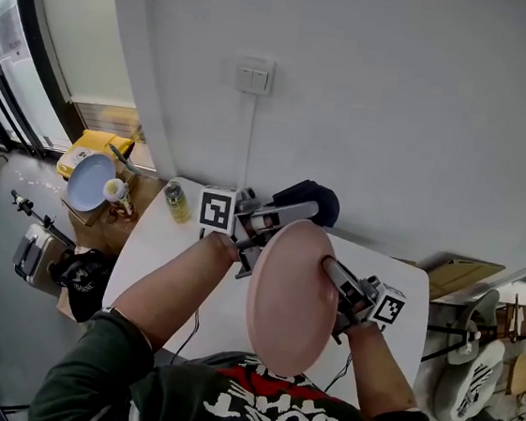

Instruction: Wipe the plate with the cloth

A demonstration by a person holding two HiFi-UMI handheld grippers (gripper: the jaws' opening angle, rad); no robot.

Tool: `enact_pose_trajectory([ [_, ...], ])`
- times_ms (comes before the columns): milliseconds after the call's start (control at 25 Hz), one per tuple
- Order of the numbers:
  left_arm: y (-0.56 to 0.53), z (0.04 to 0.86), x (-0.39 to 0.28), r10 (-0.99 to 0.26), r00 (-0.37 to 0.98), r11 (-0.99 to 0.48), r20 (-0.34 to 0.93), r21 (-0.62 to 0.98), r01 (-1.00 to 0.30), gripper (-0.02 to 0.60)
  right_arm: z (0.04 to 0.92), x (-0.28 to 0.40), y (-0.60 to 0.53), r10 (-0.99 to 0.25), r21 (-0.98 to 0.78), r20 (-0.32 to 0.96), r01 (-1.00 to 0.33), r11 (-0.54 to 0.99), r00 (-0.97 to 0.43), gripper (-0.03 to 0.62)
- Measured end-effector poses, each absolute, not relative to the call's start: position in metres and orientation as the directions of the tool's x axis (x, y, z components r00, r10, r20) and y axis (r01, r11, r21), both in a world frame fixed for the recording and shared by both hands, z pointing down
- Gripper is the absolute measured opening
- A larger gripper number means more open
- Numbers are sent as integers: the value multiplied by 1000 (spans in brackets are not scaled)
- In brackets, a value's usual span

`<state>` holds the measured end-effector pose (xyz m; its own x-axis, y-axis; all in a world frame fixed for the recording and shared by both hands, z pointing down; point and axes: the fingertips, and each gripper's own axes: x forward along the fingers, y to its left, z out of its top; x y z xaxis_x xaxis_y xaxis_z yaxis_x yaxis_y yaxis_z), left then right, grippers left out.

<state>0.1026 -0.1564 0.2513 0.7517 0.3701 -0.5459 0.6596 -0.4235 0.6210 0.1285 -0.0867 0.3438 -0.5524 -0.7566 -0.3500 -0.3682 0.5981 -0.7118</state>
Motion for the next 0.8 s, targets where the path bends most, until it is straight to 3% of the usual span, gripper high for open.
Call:
enact_pose_trajectory([
  [480,-164,228,67,351,750,-514,-561,555,655,48,355,169,-84,-839,-727,-319,-454,515,-441,14],
  [800,-132,236,51,432,765,-569,-477,514,642,48,355,243,-82,-926,-782,-322,-495,378,-198,14],
])
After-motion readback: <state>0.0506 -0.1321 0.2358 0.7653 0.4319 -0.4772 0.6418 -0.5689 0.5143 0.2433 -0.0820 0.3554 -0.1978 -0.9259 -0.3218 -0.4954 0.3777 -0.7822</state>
